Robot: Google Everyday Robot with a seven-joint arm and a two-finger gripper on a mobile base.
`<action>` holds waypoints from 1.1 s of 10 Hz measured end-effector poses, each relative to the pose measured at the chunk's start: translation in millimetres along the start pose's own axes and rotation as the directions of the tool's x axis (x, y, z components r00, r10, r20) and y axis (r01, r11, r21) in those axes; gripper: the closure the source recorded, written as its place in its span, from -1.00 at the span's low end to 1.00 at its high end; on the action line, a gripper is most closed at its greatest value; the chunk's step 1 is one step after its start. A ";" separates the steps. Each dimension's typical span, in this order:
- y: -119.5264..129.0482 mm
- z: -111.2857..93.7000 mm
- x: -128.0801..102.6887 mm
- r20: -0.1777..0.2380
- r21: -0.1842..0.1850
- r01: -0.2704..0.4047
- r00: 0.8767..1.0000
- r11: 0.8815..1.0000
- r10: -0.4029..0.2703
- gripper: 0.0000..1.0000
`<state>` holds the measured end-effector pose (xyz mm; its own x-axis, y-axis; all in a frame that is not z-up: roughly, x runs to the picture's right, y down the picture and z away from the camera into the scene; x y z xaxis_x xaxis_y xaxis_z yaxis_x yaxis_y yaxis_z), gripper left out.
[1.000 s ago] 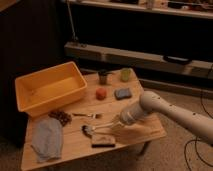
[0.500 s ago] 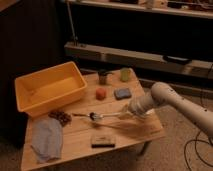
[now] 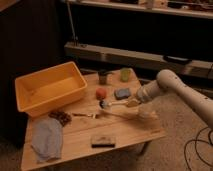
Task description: Place brush in plastic cup
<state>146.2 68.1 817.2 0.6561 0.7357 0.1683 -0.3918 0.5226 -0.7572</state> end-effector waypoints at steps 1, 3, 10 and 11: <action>-12.2 -5.4 -1.7 0.017 0.010 -0.035 0.999 0.999 0.035 1.00; -34.2 -24.4 -0.3 0.109 0.029 -0.138 0.985 0.990 0.134 1.00; -91.9 -83.6 -20.5 0.037 0.148 -0.251 0.968 0.957 0.248 1.00; -91.4 -84.4 -18.3 0.033 0.147 -0.253 0.967 0.956 0.251 1.00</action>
<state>224.4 -29.5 830.1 0.5147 0.8573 -0.0063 -0.6358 0.3768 -0.6737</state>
